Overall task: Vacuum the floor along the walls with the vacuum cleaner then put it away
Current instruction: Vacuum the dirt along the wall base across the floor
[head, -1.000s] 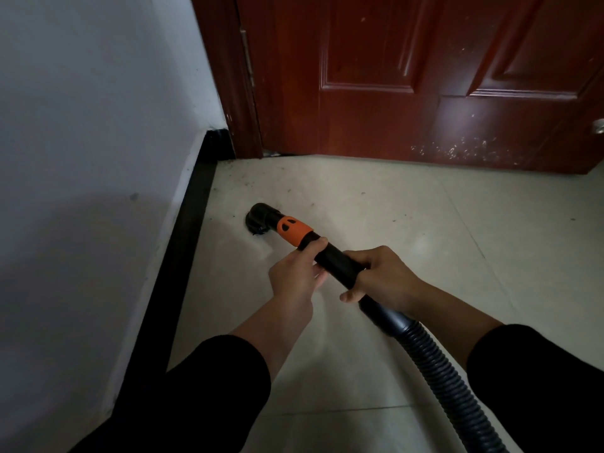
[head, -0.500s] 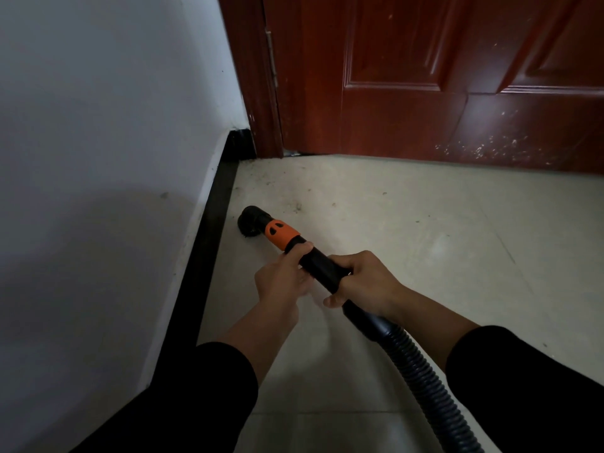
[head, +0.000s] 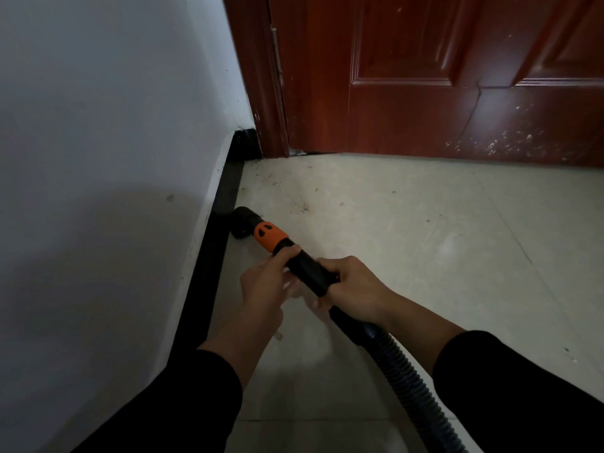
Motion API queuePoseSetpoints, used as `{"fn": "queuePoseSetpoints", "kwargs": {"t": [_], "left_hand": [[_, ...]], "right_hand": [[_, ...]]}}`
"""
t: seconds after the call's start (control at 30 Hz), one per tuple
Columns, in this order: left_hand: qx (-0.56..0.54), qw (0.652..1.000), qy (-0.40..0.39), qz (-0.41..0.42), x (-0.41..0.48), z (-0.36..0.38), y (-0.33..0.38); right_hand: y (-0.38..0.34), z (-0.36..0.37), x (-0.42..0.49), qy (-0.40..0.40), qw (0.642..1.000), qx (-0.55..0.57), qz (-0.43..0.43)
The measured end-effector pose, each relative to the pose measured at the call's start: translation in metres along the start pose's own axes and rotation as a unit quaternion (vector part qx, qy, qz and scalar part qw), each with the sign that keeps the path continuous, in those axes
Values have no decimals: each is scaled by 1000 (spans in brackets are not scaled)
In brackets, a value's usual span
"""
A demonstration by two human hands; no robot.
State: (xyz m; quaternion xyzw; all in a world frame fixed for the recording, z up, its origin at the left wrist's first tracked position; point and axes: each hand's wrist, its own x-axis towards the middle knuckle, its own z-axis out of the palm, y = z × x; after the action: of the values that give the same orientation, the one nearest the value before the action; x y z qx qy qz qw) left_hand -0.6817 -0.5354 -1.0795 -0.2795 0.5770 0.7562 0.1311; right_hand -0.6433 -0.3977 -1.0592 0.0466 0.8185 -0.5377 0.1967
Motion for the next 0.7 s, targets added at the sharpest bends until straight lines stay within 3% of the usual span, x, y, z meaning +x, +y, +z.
{"fn": "queuePoseSetpoints", "kwargs": {"t": [0.13,0.7], "left_hand": [[24,999,-25,6,7,-7,2],[3,999,-26,24,29,-10,-1]], "right_hand": [[-3,-1,4,-45,999,-16,-11],[6,14,19,28,995,-71,-69]]}}
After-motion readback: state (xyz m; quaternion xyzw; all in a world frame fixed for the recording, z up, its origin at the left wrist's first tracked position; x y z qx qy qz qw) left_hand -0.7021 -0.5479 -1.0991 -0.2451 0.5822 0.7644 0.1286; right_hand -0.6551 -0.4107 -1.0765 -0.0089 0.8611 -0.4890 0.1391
